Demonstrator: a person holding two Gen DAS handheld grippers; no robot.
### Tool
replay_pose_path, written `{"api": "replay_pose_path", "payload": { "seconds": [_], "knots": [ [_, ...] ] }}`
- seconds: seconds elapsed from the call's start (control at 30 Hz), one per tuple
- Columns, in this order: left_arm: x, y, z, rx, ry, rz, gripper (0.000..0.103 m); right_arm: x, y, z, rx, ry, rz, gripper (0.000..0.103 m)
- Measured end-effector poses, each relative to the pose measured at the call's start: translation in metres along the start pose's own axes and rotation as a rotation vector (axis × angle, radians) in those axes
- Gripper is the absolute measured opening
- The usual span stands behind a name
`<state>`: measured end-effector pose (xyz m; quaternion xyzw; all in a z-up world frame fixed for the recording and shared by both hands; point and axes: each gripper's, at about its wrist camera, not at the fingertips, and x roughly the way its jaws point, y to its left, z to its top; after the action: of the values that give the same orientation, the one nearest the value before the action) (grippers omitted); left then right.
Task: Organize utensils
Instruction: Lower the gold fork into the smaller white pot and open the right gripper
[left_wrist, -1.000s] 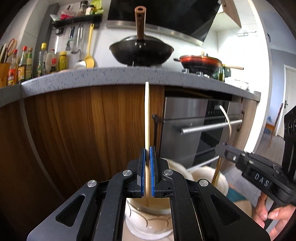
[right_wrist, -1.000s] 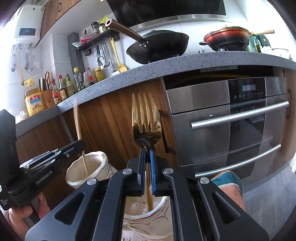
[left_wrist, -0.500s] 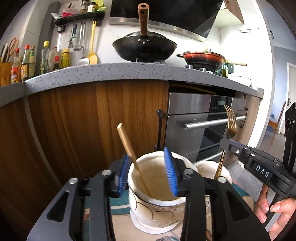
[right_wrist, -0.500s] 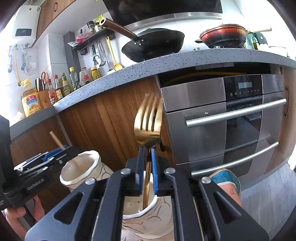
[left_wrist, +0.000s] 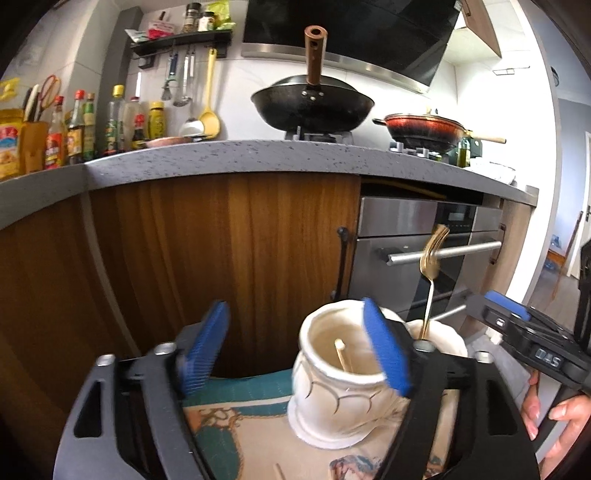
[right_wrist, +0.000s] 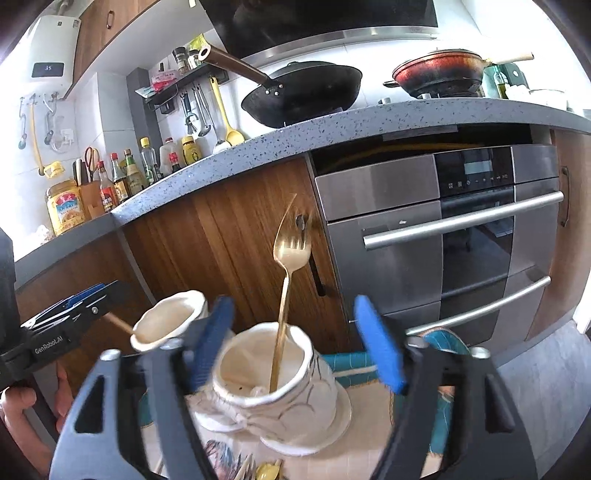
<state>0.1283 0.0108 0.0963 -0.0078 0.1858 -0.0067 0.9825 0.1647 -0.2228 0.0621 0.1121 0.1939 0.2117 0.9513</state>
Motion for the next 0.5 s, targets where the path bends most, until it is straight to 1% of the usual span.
{"api": "replay_pose_path", "payload": {
  "seconds": [0.03, 0.07, 0.13, 0.2, 0.3, 0.43, 0.5],
  "knots": [
    [-0.005, 0.002, -0.001, -0.005, -0.004, 0.009, 0.085, -0.004, 0.0, -0.001, 0.002, -0.003, -0.003, 0.086],
    [-0.008, 0.003, -0.002, -0.007, -0.005, 0.017, 0.089, -0.01, 0.002, -0.003, 0.0, -0.008, -0.009, 0.087],
    [-0.017, 0.006, -0.006, -0.009, -0.004, 0.035, 0.092, -0.018, 0.005, -0.006, -0.003, -0.012, -0.011, 0.095],
    [-0.023, 0.008, -0.009, -0.006, 0.0, 0.045, 0.094, -0.028, 0.009, -0.013, -0.005, -0.013, -0.006, 0.098],
    [-0.035, 0.01, -0.019, -0.002, 0.009, 0.047, 0.096, -0.035, 0.018, -0.029, -0.017, 0.001, -0.025, 0.098],
    [-0.047, 0.014, -0.034, -0.01, 0.004, 0.052, 0.097, -0.038, 0.03, -0.055, -0.043, 0.024, -0.098, 0.098],
    [-0.048, 0.016, -0.041, -0.02, 0.01, 0.054, 0.097, -0.036, 0.035, -0.06, -0.054, 0.045, -0.114, 0.098]
  ]
}}
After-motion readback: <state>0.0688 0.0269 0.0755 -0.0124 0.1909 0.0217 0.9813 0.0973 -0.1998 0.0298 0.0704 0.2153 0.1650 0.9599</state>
